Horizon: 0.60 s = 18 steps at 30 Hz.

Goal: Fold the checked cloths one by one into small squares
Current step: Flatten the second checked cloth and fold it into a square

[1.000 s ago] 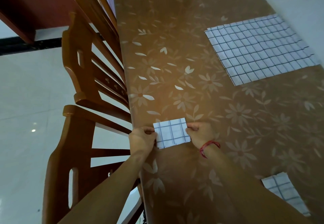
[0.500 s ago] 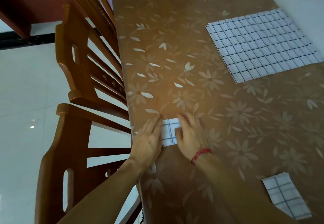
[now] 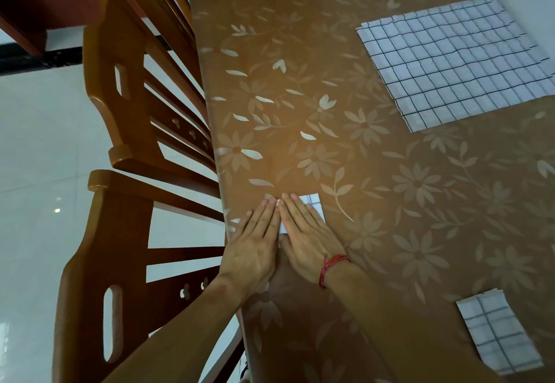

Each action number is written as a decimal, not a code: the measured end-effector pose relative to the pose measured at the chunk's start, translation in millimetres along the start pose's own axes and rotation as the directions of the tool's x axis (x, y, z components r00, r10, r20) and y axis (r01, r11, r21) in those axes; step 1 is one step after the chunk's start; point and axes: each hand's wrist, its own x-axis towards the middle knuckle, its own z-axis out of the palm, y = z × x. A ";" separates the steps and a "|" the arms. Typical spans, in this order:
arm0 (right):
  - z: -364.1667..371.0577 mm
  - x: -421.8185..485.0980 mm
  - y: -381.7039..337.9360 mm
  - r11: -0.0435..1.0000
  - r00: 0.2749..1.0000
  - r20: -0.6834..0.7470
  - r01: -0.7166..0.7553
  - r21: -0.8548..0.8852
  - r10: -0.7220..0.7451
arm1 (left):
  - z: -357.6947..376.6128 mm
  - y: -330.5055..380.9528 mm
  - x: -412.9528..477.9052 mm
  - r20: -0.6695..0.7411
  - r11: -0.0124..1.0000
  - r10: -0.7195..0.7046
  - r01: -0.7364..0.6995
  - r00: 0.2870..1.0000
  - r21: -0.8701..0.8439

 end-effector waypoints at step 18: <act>-4.7 -50.4 24.1 0.962 0.981 0.056 -0.170 -0.213 0.185 | -7.0 -5.8 -4.3 0.034 0.997 0.050 -0.052 0.998 0.058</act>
